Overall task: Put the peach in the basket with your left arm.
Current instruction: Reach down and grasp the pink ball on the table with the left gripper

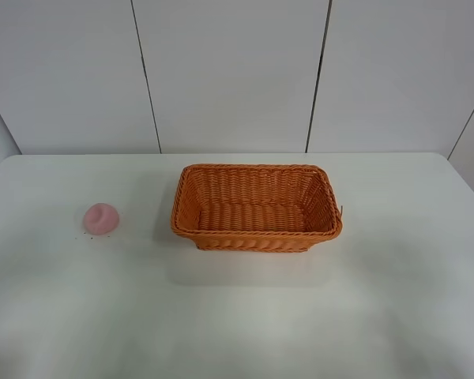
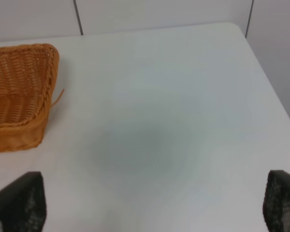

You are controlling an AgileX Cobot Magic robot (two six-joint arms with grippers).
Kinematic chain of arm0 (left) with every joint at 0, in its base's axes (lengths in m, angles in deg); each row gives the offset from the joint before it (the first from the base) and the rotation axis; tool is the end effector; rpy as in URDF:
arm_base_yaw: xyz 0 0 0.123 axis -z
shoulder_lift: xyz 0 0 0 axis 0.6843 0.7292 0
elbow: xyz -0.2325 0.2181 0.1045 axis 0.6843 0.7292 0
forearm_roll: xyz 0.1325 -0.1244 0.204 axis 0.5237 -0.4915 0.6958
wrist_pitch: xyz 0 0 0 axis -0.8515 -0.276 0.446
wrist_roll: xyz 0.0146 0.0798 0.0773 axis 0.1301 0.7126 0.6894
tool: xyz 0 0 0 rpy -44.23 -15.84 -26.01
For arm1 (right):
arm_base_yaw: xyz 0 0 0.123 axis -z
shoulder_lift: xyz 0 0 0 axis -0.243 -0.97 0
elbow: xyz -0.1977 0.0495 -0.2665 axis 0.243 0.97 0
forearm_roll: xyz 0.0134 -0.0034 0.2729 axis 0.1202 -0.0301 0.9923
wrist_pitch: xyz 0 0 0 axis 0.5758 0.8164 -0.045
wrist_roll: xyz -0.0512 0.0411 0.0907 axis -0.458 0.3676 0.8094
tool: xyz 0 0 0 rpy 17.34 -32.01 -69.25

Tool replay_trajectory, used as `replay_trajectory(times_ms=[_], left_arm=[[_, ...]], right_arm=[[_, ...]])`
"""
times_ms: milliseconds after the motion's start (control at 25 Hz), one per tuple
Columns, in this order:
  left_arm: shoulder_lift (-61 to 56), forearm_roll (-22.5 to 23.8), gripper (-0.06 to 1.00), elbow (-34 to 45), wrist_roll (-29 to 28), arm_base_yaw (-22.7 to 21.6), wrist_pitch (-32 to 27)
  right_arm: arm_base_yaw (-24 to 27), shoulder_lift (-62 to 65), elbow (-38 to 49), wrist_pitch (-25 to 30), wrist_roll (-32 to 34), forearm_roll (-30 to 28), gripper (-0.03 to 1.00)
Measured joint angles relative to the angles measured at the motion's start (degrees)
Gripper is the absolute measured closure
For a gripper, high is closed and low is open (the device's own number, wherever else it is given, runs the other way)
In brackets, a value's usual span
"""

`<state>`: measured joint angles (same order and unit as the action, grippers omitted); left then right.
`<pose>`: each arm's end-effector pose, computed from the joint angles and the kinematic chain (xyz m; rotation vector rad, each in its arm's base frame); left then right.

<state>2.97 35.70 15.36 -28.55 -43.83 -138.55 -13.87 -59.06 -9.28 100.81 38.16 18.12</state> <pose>0.0164 -0.0045 0.3174 0.0104 2.1666 -0.0376 -0.0149 -0.0053 0.2788 0.1492 2.0038 0.0244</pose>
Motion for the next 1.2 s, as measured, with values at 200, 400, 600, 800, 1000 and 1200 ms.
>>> replay_trajectory(times_ms=[200, 400, 600, 800, 1000, 1200], left_arm=[[20.57, -0.27, 0.19, -5.43, 0.0, 0.0, 5.99], [42.48, -0.3, 0.19, -12.72, 0.76, 0.0, 13.62], [58.62, -0.34, 0.19, -20.38, 3.37, 0.0, 17.04], [77.33, -0.36, 0.19, -32.99, 4.23, 0.0, 18.56], [92.24, -1.13, 0.19, -45.03, 4.29, 0.0, 17.99], [101.21, -2.74, 0.19, -50.99, 4.36, 0.05, 17.03]], right_arm=[[0.0, 0.0, 0.0, 0.0, 0.0, 0.0, 0.27], [0.0, 0.0, 0.0, 0.0, 0.0, 0.0, 0.27], [0.0, 0.0, 0.0, 0.0, 0.0, 0.0, 0.27], [0.0, 0.0, 0.0, 0.0, 0.0, 0.0, 0.27], [0.0, 0.0, 0.0, 0.0, 0.0, 0.0, 0.27], [0.0, 0.0, 0.0, 0.0, 0.0, 0.0, 0.27]])
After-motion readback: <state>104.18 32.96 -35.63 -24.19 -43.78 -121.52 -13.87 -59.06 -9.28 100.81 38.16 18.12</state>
